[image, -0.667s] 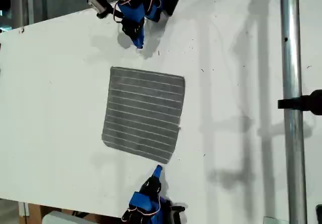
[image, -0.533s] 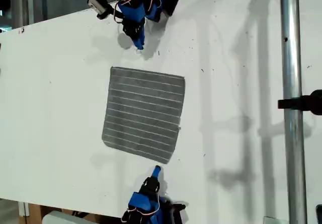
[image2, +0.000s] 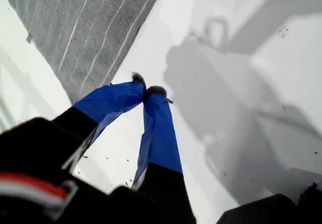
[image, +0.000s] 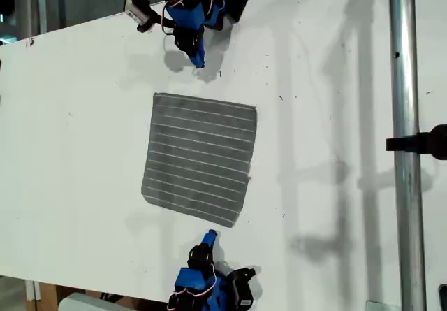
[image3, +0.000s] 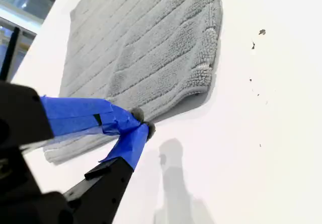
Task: Grasp corners of a towel and fold twice.
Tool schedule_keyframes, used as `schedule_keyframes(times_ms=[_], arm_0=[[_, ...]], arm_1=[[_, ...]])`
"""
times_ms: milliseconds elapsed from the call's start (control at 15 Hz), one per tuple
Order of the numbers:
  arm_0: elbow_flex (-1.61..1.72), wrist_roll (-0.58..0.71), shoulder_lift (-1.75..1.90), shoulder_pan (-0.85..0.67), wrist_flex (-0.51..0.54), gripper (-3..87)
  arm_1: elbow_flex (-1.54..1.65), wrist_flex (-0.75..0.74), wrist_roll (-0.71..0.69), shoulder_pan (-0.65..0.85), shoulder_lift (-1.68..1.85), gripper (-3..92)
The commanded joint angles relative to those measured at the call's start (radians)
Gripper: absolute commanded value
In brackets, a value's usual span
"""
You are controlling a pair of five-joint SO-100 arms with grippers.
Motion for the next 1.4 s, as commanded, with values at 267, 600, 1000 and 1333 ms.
schedule_keyframes(times_ms=[267, 600, 1000, 1333], arm_0=[[-0.069, -0.095, 0.000, 0.114, -0.018, -2.4], [-0.149, -0.098, 0.000, 0.121, 0.055, -2.4], [-0.219, -0.152, 0.000, 0.160, 0.097, -2.5], [-0.609, -0.118, -0.387, 0.192, 0.120, -2.5]], arm_1=[[-0.146, -0.084, -0.003, -0.140, -0.040, -0.2], [-0.690, -0.179, -0.273, -0.213, -0.681, -0.2], [-1.437, -0.035, -0.670, -0.414, -1.362, -0.2], [-1.476, 0.066, -0.715, -0.497, -1.591, 19.5]])
